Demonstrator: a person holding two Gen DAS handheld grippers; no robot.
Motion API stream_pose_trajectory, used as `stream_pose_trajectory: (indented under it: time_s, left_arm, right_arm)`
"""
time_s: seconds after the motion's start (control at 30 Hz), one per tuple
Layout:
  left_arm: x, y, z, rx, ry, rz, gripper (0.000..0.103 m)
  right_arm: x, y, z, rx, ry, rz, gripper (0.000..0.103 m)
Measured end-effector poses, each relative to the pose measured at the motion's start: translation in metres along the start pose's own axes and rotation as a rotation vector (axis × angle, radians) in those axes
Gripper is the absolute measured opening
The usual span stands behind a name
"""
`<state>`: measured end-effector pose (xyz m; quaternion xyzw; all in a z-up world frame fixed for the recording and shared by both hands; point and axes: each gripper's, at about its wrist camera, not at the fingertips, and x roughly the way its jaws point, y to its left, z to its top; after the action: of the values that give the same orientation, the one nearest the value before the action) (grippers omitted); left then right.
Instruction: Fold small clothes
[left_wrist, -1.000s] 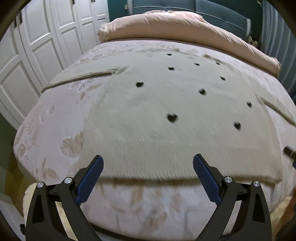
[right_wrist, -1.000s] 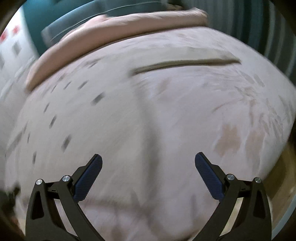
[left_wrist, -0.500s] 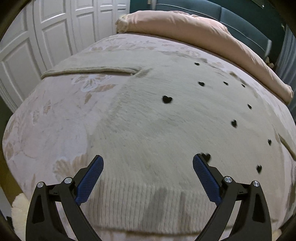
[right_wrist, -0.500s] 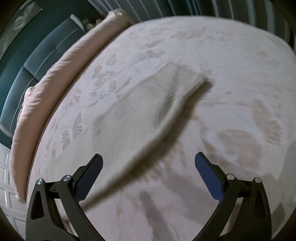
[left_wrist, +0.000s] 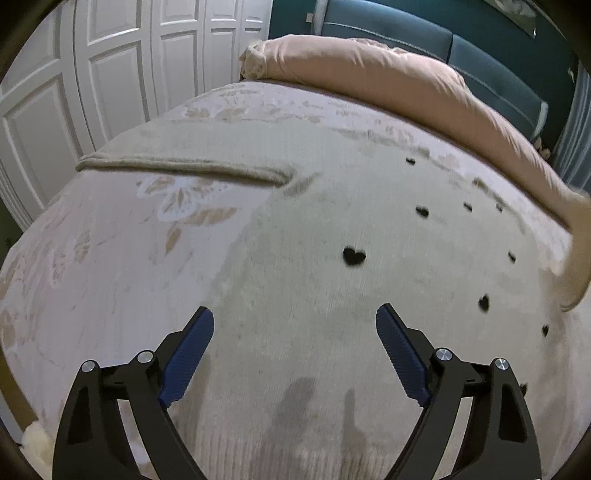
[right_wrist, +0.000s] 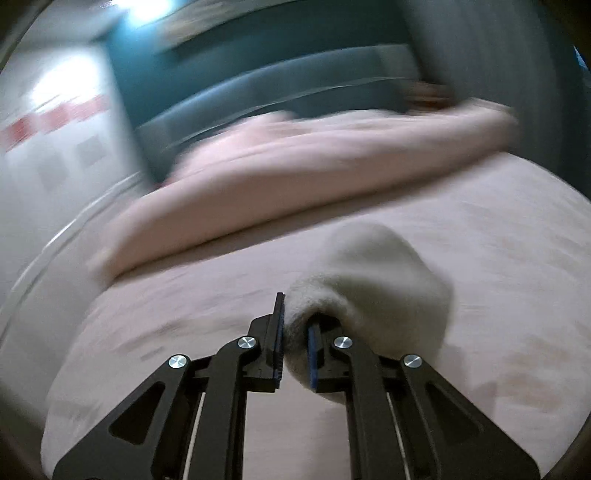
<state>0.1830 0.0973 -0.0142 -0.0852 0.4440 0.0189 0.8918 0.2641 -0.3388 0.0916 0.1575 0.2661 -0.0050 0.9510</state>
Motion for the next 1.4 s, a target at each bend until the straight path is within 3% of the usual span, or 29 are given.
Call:
stream_pose_trajectory:
  time_s: [0.1, 0.13, 0.17, 0.27, 0.47, 0.63, 0.77, 0.83, 0.87, 0.9, 0.93, 0.97, 1.03, 1.1, 1.13, 1.2, 1.23, 1.4]
  left_arm:
    - [0.002, 0.004, 0.012, -0.050, -0.002, -0.053, 0.086]
    - [0.004, 0.004, 0.018, -0.068, 0.004, -0.089, 0.086]
    - [0.007, 0.004, 0.022, -0.078, 0.014, -0.116, 0.086]
    - [0.021, 0.000, 0.039, -0.098, 0.050, -0.204, 0.088]
    - [0.066, -0.013, 0.076, -0.158, 0.104, -0.332, 0.088]
    - [0.115, -0.037, 0.105, -0.221, 0.148, -0.382, 0.088]
    - [0.152, -0.051, 0.118, -0.281, 0.190, -0.367, 0.085]
    - [0.156, -0.059, 0.125, -0.279, 0.162, -0.331, 0.073]
    - [0.156, -0.062, 0.128, -0.263, 0.152, -0.337, 0.050]
    - [0.155, -0.068, 0.132, -0.239, 0.147, -0.355, 0.012]
    - [0.154, -0.073, 0.137, -0.219, 0.146, -0.396, 0.006]
    - [0.149, -0.077, 0.141, -0.213, 0.121, -0.409, 0.006]
    - [0.134, -0.080, 0.147, -0.188, 0.045, -0.413, 0.006]
    - [0.128, -0.081, 0.146, -0.168, 0.011, -0.399, 0.006]
    - [0.134, -0.082, 0.143, -0.157, 0.022, -0.380, 0.006]
    - [0.156, -0.083, 0.130, -0.147, 0.092, -0.335, 0.006]
    - [0.168, -0.081, 0.121, -0.157, 0.127, -0.317, 0.006]
    - [0.169, -0.080, 0.112, -0.148, 0.095, -0.317, 0.009]
  right_arm:
    - [0.042, 0.090, -0.046, -0.136, 0.135, 0.140, 0.014]
    - [0.063, 0.121, -0.074, -0.195, 0.206, 0.170, 0.021]
    - [0.076, 0.135, -0.094, -0.223, 0.253, 0.178, 0.028]
    - [0.095, 0.153, -0.146, -0.216, 0.346, 0.164, 0.028]
    - [0.060, 0.086, -0.152, 0.012, 0.308, 0.136, 0.043]
    - [0.032, -0.002, -0.144, 0.237, 0.279, 0.031, 0.050]
    - [0.038, -0.037, -0.142, 0.343, 0.275, 0.008, 0.051]
    - [0.047, -0.049, -0.139, 0.391, 0.267, 0.002, 0.051]
    - [0.051, -0.054, -0.136, 0.405, 0.262, 0.003, 0.041]
    - [0.053, -0.059, -0.135, 0.412, 0.260, 0.009, 0.026]
    - [0.058, -0.060, -0.130, 0.419, 0.257, 0.020, 0.006]
    - [0.055, -0.061, -0.123, 0.434, 0.234, 0.045, 0.006]
    - [0.032, -0.058, -0.107, 0.438, 0.098, 0.101, 0.006]
    - [0.020, -0.060, -0.104, 0.416, 0.017, 0.093, 0.006]
    - [0.031, -0.067, -0.111, 0.408, 0.054, 0.045, 0.006]
    - [0.069, -0.081, -0.132, 0.387, 0.233, -0.066, 0.005]
    - [0.079, -0.087, -0.145, 0.399, 0.274, -0.069, 0.005]
    - [0.040, -0.062, -0.125, 0.339, 0.199, -0.109, 0.008]
